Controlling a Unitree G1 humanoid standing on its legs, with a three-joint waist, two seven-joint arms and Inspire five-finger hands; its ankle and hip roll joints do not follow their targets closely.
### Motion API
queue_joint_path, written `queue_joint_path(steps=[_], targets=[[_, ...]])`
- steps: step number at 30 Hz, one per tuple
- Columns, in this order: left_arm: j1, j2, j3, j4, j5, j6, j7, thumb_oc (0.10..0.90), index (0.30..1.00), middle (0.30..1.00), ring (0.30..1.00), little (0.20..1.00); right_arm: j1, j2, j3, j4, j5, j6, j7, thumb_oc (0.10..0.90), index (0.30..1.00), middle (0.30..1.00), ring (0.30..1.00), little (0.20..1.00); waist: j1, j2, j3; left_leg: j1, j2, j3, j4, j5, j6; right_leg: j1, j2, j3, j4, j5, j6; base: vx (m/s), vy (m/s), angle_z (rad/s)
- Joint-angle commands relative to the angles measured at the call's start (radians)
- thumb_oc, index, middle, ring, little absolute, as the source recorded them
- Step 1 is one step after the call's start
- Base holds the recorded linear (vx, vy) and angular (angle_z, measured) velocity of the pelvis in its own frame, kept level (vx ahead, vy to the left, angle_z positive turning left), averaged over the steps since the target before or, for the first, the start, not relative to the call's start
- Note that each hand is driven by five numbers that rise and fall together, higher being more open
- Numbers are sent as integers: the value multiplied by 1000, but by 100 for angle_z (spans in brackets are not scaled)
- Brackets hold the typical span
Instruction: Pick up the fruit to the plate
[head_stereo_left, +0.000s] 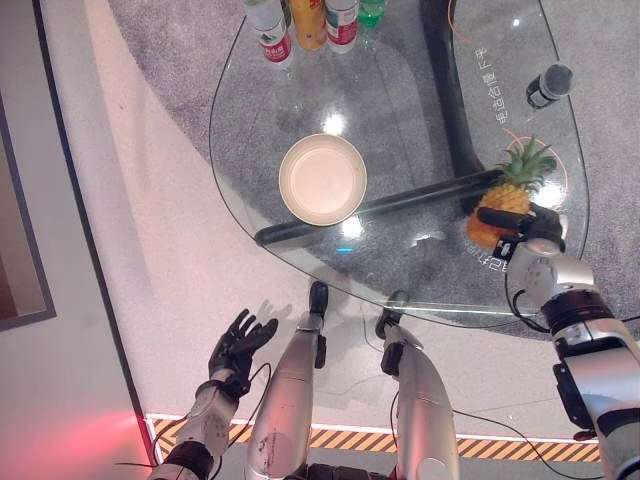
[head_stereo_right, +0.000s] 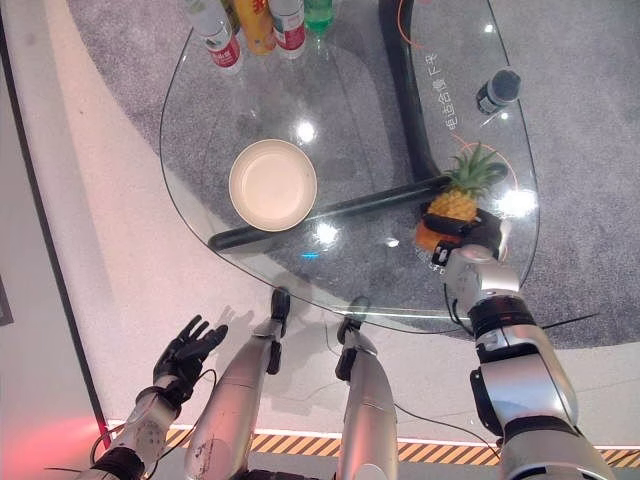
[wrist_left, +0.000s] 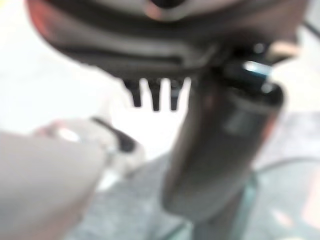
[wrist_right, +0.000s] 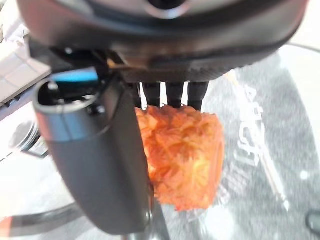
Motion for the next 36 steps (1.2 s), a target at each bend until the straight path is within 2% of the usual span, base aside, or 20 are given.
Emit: queue_joint_path(steps=[1,10,13,15,18,21,26,27,30,31,36], targets=[[55,18,35,-63,-41,-97,36,800,900,900,900,900,12,10,-26,-163,14,-107,-9,100,300,300,300,200,0,43,-17,37,-59,22,4,-73,6,25,43,-51,50,-16,22,-13,-24,-3],[77,27,117,-192,-43,-185,70,800,900,900,900,900,143,52,-113,-444,-73,-175,-1,100,300,300,300,200,-22,36,-17,115,-49,41,-26,-74,10,90,51,-43,49,-39,25,-7,-12,-3],[91,31,144,-260,-34,-201,81,800,900,900,900,900,186,66,-135,-527,-100,-184,13,100,300,300,300,200,-26,35,-17,139,-48,44,-37,-75,12,114,52,-44,45,-45,27,-4,-10,-1],[101,33,164,-316,-31,-225,79,800,900,900,900,900,221,85,-145,-589,-124,-214,45,100,300,300,300,200,-28,34,-17,155,-47,44,-41,-75,13,130,51,-44,43,-48,27,-17,-35,-4],[108,41,185,-386,-36,-236,92,800,900,900,900,900,254,110,-153,-661,-142,-217,64,100,300,300,300,200,-31,34,-17,171,-48,43,-46,-74,15,144,52,-44,42,-51,28,-16,-25,-6],[113,46,208,-488,-30,-248,101,800,900,900,900,900,299,146,-153,-735,-152,-259,132,100,300,300,300,200,-32,33,-17,194,-48,41,-55,-74,18,169,49,-50,40,-56,29,-16,-40,0],[116,58,217,-605,-18,-241,70,800,900,900,900,900,341,180,-134,-833,-147,-321,344,100,300,300,300,200,-27,29,-17,225,-51,33,-65,-72,22,206,41,-64,35,-59,32,-14,-47,0],[111,63,214,-635,-28,-226,45,800,900,900,900,900,341,183,-125,-861,-152,-333,407,100,300,300,300,200,-25,29,-17,229,-52,30,-64,-72,22,212,39,-69,36,-59,32,-22,-46,2],[103,72,210,-671,-34,-196,11,800,900,900,900,900,338,180,-110,-887,-171,-341,484,100,300,300,300,200,-22,28,-17,236,-54,28,-63,-73,23,222,37,-76,36,-59,33,-14,-31,3],[91,82,198,-702,-34,-181,-23,800,900,900,900,900,331,169,-99,-909,-180,-349,546,100,300,300,300,200,-20,26,-17,240,-55,26,-59,-74,23,230,34,-82,36,-58,34,-24,-33,9],[55,132,166,-769,-1,-133,-105,800,900,900,900,900,321,131,-68,-951,-216,-367,685,100,300,300,300,200,-16,19,-17,238,-55,21,-43,-79,25,237,31,-91,43,-57,35,-14,-42,7]])
